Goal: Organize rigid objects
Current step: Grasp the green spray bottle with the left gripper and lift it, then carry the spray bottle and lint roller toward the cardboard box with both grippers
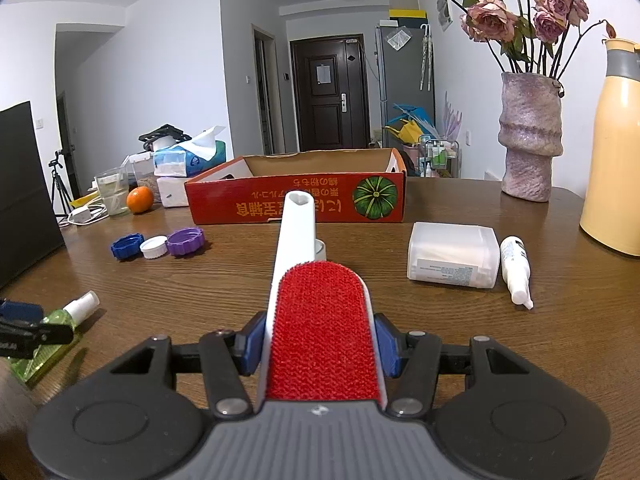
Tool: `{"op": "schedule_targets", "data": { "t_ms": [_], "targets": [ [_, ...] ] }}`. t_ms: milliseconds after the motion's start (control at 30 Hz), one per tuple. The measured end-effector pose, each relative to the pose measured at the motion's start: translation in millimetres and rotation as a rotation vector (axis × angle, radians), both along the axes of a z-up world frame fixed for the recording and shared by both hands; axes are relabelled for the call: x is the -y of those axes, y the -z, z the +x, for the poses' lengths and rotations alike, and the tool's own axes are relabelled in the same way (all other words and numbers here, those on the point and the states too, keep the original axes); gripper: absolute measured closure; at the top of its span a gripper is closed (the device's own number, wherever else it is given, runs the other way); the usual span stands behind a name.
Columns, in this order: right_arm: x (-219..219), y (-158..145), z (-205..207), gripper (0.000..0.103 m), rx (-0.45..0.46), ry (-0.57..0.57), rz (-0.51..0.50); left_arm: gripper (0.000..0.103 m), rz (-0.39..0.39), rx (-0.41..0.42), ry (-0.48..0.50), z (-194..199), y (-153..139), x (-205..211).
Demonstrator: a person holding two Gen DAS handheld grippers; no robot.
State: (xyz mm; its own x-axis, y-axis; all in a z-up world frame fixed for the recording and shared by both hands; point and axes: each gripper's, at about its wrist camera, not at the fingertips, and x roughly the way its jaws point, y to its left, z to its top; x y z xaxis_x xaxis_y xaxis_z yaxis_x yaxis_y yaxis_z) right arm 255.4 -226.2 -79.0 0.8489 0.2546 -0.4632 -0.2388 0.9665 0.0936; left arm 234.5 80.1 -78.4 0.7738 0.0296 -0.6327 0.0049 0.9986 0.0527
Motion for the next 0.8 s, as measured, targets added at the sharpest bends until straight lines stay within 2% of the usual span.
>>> {"op": "schedule_targets", "data": {
  "t_ms": [33,67,133,400,800],
  "targets": [
    [-0.1,-0.1,-0.2,0.048,0.0,-0.001,0.001,0.036,-0.014,-0.014,-0.001,-1.2,1.3,-1.9],
    [0.2,-0.1,-0.4,0.048,0.0,0.0,0.0,0.049,-0.023,-0.028,-0.003,-1.8,3.2,-2.9],
    [0.1,-0.3,-0.5,0.048,0.002,-0.001,0.0,0.07,-0.046,-0.041,0.0,-3.0,5.4,-4.2],
    [1.6,-2.7,-3.7,0.048,0.016,0.005,0.009,0.072,-0.085,-0.008,0.014,-6.3,-0.9,7.6],
    [3.9,-18.8,-6.8,0.048,0.072,0.006,0.032,0.072,-0.128,0.096,0.043,-6.1,-35.2,27.9]
  ]
}}
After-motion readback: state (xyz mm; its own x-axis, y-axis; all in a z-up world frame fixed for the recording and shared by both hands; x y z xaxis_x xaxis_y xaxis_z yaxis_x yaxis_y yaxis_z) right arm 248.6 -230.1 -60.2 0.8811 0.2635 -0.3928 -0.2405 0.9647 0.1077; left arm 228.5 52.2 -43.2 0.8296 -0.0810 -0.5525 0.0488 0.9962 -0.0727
